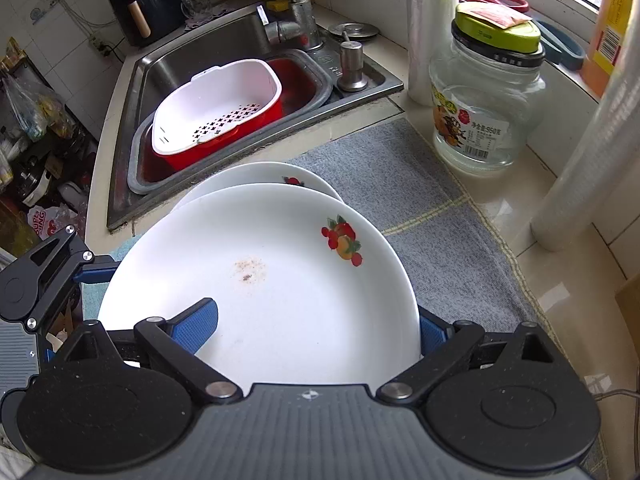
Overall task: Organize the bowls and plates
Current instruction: 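Lower the plate onto the plate stack and open both grippers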
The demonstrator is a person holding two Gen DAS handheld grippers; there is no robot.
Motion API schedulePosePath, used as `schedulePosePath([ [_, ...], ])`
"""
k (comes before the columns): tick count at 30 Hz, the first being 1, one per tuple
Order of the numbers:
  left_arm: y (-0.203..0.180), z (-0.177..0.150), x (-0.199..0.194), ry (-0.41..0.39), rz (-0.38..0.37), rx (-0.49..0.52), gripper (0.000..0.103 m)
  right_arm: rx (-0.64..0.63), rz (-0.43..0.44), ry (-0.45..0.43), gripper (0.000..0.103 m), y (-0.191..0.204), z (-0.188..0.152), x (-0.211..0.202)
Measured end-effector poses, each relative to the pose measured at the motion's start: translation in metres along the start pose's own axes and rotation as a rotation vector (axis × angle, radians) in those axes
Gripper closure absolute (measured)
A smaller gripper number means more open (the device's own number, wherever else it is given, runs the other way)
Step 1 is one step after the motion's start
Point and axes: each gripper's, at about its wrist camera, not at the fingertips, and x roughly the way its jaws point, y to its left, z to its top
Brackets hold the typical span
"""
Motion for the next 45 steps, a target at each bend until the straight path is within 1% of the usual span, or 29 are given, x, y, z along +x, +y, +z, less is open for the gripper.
schedulePosePath([
  [8,0.019,-0.01,0.001,0.033,0.03,-0.027,0.001,-0.028,0.036,0.022,0.002,0.014,0.02,0.026],
  [14,0.028,-0.013,0.002,0.05,0.027,-0.046,0.001,-0.043,0.035,0.036,0.002,0.02,0.03,0.039],
  [21,0.035,-0.015,0.004,0.065,0.001,-0.059,0.001,-0.048,0.018,0.045,0.002,0.022,0.034,0.046],
  [27,0.037,-0.015,0.009,0.091,-0.033,-0.064,0.001,-0.07,-0.03,0.054,0.002,0.027,0.036,0.05],
  [38,0.036,-0.011,0.017,0.1,-0.07,-0.051,0.001,-0.043,-0.065,0.071,0.002,0.021,0.031,0.046],
  [43,0.043,-0.009,0.025,0.131,-0.106,-0.084,0.001,-0.039,-0.086,0.077,0.002,0.02,0.03,0.047],
  [45,0.045,-0.01,0.026,0.14,-0.105,-0.088,0.001,-0.039,-0.091,0.085,0.002,0.021,0.03,0.048],
])
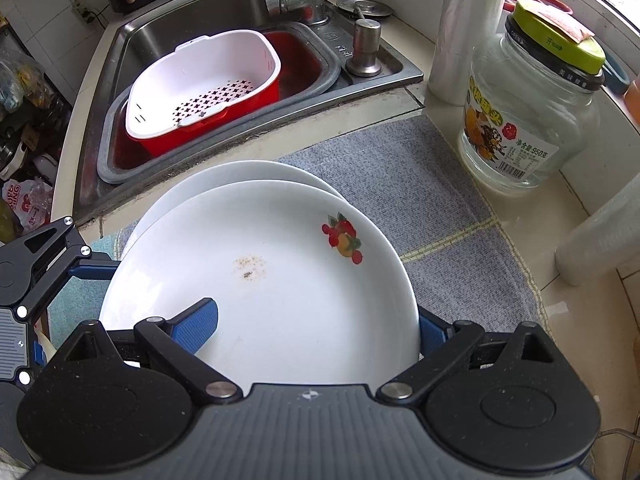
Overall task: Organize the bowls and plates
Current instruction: 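Lower the plate onto the plate stack and open both grippers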
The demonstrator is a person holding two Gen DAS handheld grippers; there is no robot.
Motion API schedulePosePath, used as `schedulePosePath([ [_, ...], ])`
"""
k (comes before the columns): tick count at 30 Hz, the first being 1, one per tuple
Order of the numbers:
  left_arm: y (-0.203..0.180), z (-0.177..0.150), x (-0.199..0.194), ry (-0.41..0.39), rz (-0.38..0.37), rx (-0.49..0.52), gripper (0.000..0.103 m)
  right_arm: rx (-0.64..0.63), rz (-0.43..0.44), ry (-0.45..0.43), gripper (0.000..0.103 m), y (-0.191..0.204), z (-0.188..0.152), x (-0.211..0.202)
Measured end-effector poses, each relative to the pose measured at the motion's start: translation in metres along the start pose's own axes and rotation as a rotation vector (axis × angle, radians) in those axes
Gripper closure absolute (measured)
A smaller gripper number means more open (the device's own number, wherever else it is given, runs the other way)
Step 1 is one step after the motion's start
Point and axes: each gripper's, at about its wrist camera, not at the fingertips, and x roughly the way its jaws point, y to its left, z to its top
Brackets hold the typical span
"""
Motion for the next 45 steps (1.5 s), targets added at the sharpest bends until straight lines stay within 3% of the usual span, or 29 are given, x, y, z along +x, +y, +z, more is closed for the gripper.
schedulePosePath([
  [22,0.005,0.003,-0.006,0.01,-0.019,0.019,0.001,0.003,-0.018,0.023,0.002,0.002,-0.003,-0.001],
  [45,0.004,0.002,-0.007,0.01,0.013,0.043,0.001,0.0,-0.023,0.013,0.001,0.006,-0.015,-0.012],
])
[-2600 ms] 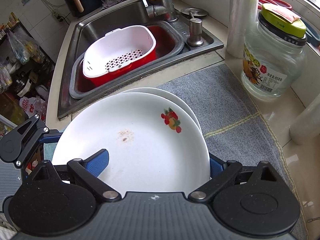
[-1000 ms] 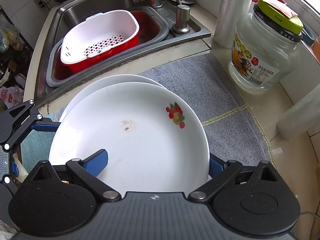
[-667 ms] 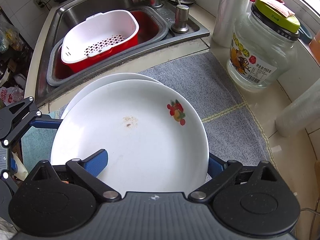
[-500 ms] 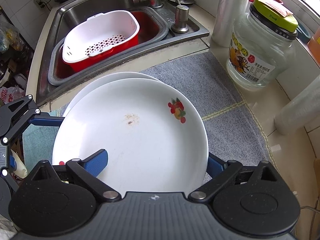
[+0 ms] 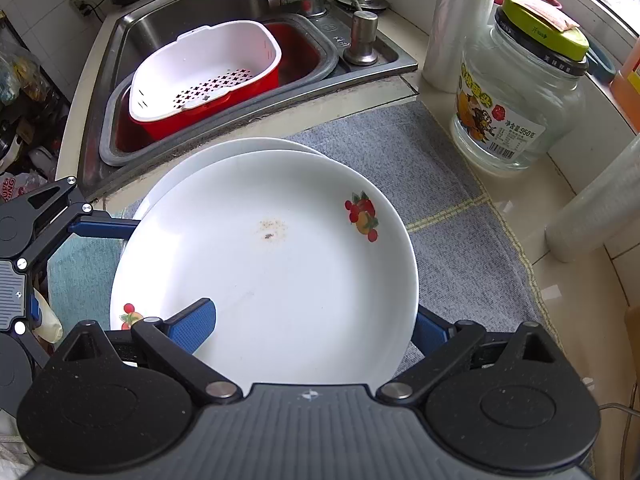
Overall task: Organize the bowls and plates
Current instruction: 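Lower the plate onto the plate stack and open both grippers, then withdraw both grippers and move them toward the white bowls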
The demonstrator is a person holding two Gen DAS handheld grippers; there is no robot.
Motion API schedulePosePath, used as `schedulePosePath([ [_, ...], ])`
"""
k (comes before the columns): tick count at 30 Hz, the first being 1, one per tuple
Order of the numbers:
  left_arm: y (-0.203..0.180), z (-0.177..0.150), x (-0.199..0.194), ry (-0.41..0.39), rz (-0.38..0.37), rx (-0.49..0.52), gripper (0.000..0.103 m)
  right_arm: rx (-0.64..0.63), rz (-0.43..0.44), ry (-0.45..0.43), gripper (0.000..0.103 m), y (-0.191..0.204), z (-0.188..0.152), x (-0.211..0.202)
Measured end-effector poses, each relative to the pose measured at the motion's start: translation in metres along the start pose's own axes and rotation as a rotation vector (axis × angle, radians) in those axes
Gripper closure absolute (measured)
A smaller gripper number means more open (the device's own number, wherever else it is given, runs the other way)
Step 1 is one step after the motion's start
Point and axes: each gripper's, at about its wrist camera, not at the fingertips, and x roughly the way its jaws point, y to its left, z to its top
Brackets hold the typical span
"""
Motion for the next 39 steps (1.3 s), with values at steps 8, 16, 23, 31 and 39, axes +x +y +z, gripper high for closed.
schedulePosePath([
  [8,-0.005,0.001,-0.009,-0.02,-0.007,0.019,0.001,-0.013,0.025,0.003,0.001,0.005,-0.003,-0.003],
  [16,-0.012,-0.003,-0.011,-0.044,-0.011,0.018,0.001,-0.051,0.041,-0.001,0.001,0.016,-0.006,-0.006],
  [23,-0.017,-0.004,-0.031,-0.14,0.093,0.024,0.001,-0.07,-0.068,-0.086,0.0,0.027,-0.02,-0.019],
  [31,-0.036,-0.006,-0.057,-0.158,0.202,-0.014,0.001,-0.042,-0.196,-0.217,0.0,0.046,-0.053,-0.041],
  [39,-0.055,-0.01,-0.075,-0.136,0.248,-0.004,0.001,0.081,-0.284,-0.351,0.0,0.066,-0.096,-0.075],
])
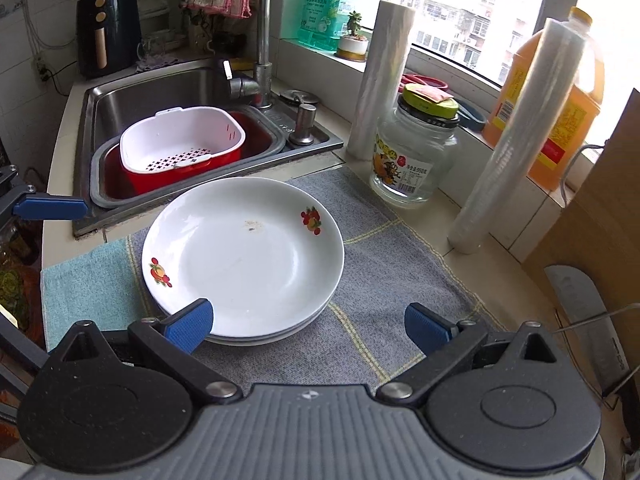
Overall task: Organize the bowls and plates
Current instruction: 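Withdraw both grippers and move them toward the white bowls, then bring both grippers to the rim of the plain white bowl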
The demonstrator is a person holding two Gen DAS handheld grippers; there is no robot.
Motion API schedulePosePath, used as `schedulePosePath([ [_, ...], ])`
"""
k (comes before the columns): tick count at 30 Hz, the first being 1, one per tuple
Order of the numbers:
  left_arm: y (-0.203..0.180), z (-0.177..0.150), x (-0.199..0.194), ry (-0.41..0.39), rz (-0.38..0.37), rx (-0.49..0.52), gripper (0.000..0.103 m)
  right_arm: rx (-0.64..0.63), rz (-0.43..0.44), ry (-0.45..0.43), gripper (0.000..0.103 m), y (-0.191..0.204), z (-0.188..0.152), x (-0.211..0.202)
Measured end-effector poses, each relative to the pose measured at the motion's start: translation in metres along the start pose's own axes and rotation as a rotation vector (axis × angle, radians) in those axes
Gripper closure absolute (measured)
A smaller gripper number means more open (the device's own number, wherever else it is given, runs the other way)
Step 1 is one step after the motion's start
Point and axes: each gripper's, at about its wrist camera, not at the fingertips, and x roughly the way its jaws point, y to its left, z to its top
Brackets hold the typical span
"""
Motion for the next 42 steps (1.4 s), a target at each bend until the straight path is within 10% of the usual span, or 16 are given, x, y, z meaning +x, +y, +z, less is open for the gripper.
schedulePosePath([
  [27,-0.116,0.001,-0.003,-0.052,-0.579,0.315,0.001,0.678,-0.578,-0.003,0.0,-0.015,-0.192,-0.143],
  [42,-0.275,0.009,0.013,-0.011,-0.714,0.432,0.001,0.797,-0.606,-0.002,0.0,-0.109,-0.292,-0.191],
])
